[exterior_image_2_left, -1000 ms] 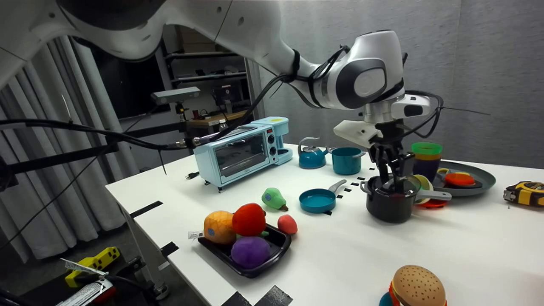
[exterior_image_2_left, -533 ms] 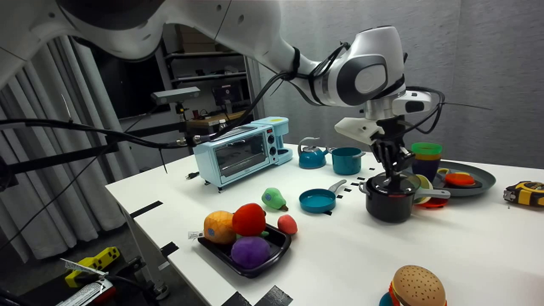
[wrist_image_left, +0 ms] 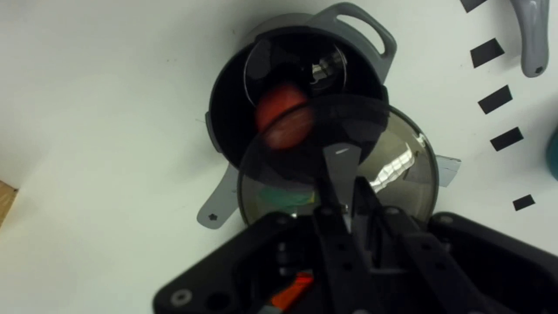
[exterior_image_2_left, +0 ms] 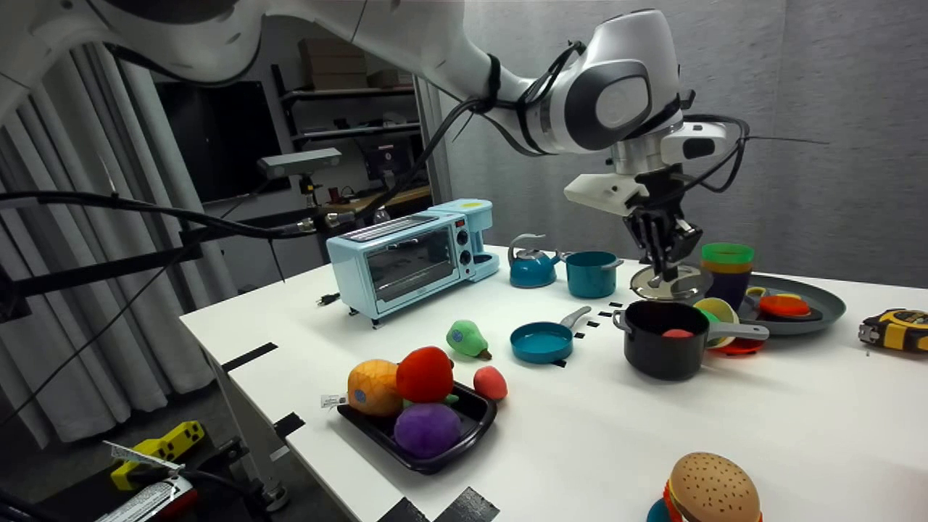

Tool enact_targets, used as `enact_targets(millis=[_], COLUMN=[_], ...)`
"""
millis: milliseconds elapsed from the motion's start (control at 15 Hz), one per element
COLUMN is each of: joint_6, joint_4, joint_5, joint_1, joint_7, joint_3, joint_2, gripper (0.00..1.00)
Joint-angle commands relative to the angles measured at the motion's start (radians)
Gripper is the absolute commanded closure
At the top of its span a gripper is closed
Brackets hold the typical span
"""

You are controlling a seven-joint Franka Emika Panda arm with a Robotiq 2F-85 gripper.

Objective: Remove the lid from the black pot and put it on the blue pan

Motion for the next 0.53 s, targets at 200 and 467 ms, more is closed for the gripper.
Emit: enact_targets(millis=[200, 467], joint_6=[0.035, 0.039], joint_4=[-0.138, -0.225], joint_5=[-0.022, -0.024], joint_1=[0.065, 0.109], joint_7=[-0.017, -0.027], joint_3=[0.017, 0.04], joint_2=[-0.133, -0.191], gripper=[0.96, 0.96])
